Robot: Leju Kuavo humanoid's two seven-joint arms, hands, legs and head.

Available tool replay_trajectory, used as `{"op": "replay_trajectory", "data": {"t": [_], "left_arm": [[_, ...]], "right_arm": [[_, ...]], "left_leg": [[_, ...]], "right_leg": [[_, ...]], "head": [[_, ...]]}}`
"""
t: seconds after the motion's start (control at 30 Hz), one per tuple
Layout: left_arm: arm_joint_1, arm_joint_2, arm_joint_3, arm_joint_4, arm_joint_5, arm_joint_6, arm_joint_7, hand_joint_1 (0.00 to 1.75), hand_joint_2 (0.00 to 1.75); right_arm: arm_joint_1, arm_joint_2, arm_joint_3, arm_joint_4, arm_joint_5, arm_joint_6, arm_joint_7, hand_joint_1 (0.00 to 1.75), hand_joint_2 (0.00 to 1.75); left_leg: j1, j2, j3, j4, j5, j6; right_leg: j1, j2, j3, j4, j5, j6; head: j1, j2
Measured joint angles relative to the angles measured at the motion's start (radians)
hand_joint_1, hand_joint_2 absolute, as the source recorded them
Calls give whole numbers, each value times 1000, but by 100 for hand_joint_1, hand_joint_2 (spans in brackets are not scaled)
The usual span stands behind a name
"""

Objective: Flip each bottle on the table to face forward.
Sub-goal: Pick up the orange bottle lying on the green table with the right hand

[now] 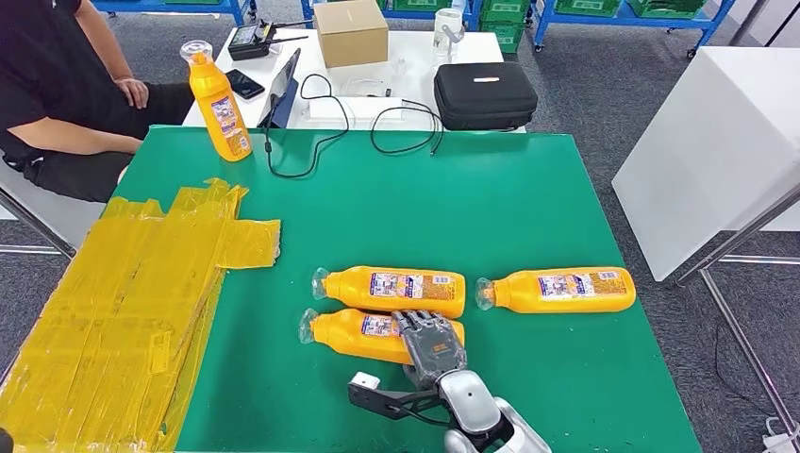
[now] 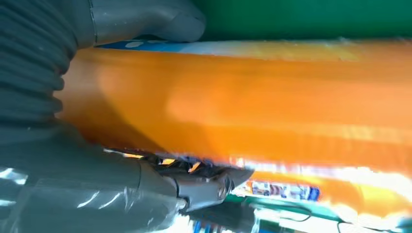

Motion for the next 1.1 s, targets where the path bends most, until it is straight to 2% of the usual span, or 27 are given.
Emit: {"op": "replay_trajectory", "data": {"t": [0.1, 0.2, 0.3, 0.47, 0.6, 0.8, 1.1], "left_arm": [[-6, 0, 18, 54, 83, -200, 110, 0, 175], [-1, -2, 17, 119, 169, -358, 218, 0, 175], [30, -6, -32, 156, 233, -400, 257, 0, 175], [66, -10, -179, 168, 195, -353, 237, 0, 175], [64, -10, -265, 171, 151, -314, 226, 0, 175], [51, -10, -346, 194, 153, -304, 222, 0, 175], [23, 2, -444, 235, 152, -269, 222, 0, 175]], "right_arm": [[33, -15, -12, -65, -252, -23, -177, 175, 175], [116, -25, -13, -173, -454, -65, -297, 175, 175], [174, -24, -9, -257, -533, -84, -330, 175, 175], [192, 10, -9, -331, -608, -89, -387, 175, 175], [176, 55, -12, -349, -629, -52, -407, 175, 175], [117, 125, -23, -327, -671, -20, -434, 175, 175], [-7, 220, -33, -204, -708, -6, -431, 175, 175]], "left_leg": [[0, 1, 1, 0, -1, -1], [0, 1, -3, 0, -1, -1], [0, 1, -11, 0, 1, -1], [0, 0, -17, 0, 2, 0], [0, 0, -18, 0, 2, -1], [0, 0, -19, 0, 2, -1], [0, 0, -19, 0, 3, 0]], "right_leg": [[0, 3, 0, 0, 0, 0], [0, 4, -1, 0, 2, 2], [1, 4, -2, 1, 3, 4], [0, 3, -5, 1, 4, 5], [0, 3, -6, 1, 3, 4], [0, 3, -7, 1, 3, 4], [0, 3, -7, 1, 4, 5]], "head": [[0, 0], [0, 0], [0, 0], [0, 0], [0, 0], [0, 0], [0, 0]]}}
